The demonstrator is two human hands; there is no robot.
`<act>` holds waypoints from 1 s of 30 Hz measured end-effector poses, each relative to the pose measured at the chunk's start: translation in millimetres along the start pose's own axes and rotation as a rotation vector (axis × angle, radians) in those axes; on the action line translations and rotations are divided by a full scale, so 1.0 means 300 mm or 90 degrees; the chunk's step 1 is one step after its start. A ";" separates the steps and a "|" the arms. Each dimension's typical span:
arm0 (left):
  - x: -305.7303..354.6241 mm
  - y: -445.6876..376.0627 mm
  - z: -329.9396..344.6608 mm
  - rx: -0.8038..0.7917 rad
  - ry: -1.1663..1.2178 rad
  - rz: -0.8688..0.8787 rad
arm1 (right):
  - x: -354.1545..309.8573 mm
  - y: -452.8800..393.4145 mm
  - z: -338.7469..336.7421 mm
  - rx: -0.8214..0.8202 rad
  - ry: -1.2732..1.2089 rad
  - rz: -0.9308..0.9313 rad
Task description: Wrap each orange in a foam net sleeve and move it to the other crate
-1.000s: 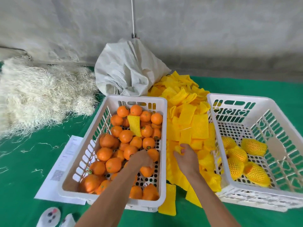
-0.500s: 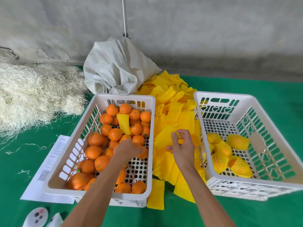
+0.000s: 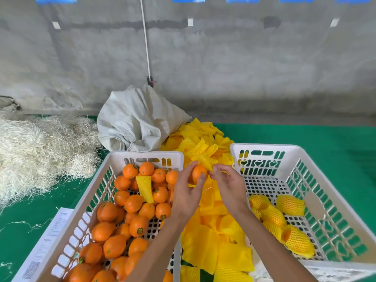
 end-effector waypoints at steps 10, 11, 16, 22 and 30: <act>-0.169 -0.156 0.112 -0.005 0.047 0.024 | 0.168 -0.224 0.007 -0.103 0.248 -0.149; -0.173 -0.160 0.118 0.001 0.064 0.007 | 0.174 -0.226 0.012 -0.089 0.262 -0.162; -0.159 -0.171 0.127 0.042 0.159 -0.051 | 0.203 -0.203 0.019 -0.029 0.298 -0.250; -0.185 -0.169 0.124 0.040 0.127 -0.038 | 0.217 -0.218 0.001 -0.050 0.053 -0.035; -0.234 -0.176 0.130 0.012 0.080 -0.075 | 0.186 -0.252 -0.004 -0.115 -0.445 0.332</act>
Point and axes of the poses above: each hand's wrist, its own y-axis away from the middle knuckle, its own z-axis out of the palm, x = y × z, the point moved 1 cm from there along -y, towards the middle knuckle, and after that the axes turned 9 degrees about y, right-handed, at the moved point
